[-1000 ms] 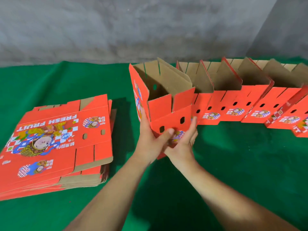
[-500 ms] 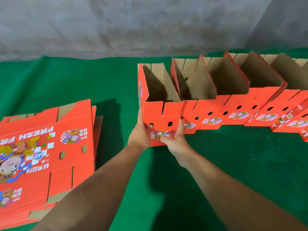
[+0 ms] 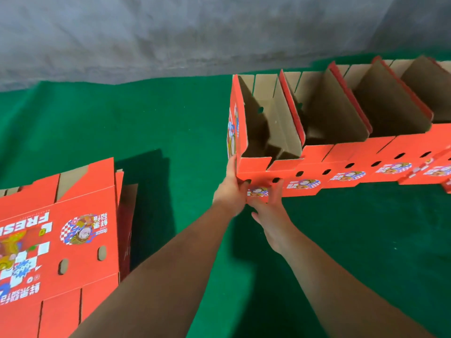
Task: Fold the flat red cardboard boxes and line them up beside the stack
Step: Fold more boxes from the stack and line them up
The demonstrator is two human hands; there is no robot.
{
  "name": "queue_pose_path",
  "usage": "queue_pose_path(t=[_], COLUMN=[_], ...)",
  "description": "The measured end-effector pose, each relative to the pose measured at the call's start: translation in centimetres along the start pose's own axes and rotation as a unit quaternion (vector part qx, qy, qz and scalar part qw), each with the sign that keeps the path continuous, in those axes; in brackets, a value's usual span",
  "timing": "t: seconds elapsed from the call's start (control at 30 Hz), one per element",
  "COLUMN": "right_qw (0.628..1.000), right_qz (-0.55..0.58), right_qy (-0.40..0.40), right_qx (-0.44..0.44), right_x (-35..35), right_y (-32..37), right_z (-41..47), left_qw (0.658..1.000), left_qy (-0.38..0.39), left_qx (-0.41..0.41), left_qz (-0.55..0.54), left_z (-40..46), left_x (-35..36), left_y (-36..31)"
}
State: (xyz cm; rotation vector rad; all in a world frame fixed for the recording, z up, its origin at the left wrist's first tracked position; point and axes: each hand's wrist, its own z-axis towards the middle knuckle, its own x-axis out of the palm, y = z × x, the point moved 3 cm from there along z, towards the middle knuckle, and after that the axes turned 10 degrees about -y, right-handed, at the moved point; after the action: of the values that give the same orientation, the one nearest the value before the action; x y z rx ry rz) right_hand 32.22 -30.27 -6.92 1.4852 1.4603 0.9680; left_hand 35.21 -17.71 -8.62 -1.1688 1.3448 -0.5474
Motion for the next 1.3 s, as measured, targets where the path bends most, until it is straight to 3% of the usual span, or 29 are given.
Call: queue_pose_path(t=[0.13,0.27,0.43,0.63,0.7,0.77,0.83,0.87,0.93,1.0,1.03,1.17,1.3], right_qw=[0.999,0.999,0.999,0.998,0.994,0.99,0.988,0.987,0.978,0.965,0.961,0.964,0.97], right_qz=[0.009,0.023,0.035,0.036,0.054,0.058,0.027,-0.004,-0.071,-0.114,-0.12,-0.123,-0.1], right_qy=[-0.004,-0.012,0.015,0.039,0.069,0.105,0.129,0.136,0.164,0.197,0.21,0.184,0.146], right_qx=[0.033,0.043,0.014,0.039,0.062,0.075,0.082,0.088,0.105,0.128,0.137,0.148,0.164], right_x=[-0.3,-0.2,2.5,7.3,8.7,10.5,12.1,12.8,14.0,15.0,15.5,15.9,13.1], right_y=[-0.2,-0.1,0.5,-0.9,-1.3,-1.5,-1.7,-1.9,-2.8,-3.9,-4.5,-6.3,-6.8], right_z=[0.9,0.6,-2.8,-9.2,-11.4,-13.5,-15.5,-16.4,-18.0,-19.7,-20.4,-21.1,-19.9], left_qw=[0.999,0.991,0.967,0.952,0.97,0.985,0.966,0.94,0.899,0.896,0.896,0.875,0.902], left_qy=[0.039,0.107,0.045,-0.075,-0.113,-0.142,-0.175,-0.201,-0.22,-0.16,-0.126,-0.088,-0.058], left_qx=[0.031,0.003,-0.109,-0.13,-0.066,0.057,0.158,0.168,0.044,-0.083,-0.09,-0.025,0.05], left_qz=[-0.003,-0.078,-0.224,-0.268,-0.206,-0.077,0.109,0.219,0.375,0.405,0.416,0.475,0.425], left_z=[0.9,1.1,-3.5,-11.7,-14.3,-16.9,-18.9,-19.5,-20.6,-21.6,-22.1,-24.3,-26.6], left_x=[2.3,2.7,-0.1,-6.7,-9.9,-13.9,-17.9,-19.8,-23.0,-23.8,-23.3,-21.1,-18.3], left_y=[-0.1,0.6,0.8,1.6,1.8,2.1,3.6,5.0,8.1,10.7,11.7,13.4,12.4])
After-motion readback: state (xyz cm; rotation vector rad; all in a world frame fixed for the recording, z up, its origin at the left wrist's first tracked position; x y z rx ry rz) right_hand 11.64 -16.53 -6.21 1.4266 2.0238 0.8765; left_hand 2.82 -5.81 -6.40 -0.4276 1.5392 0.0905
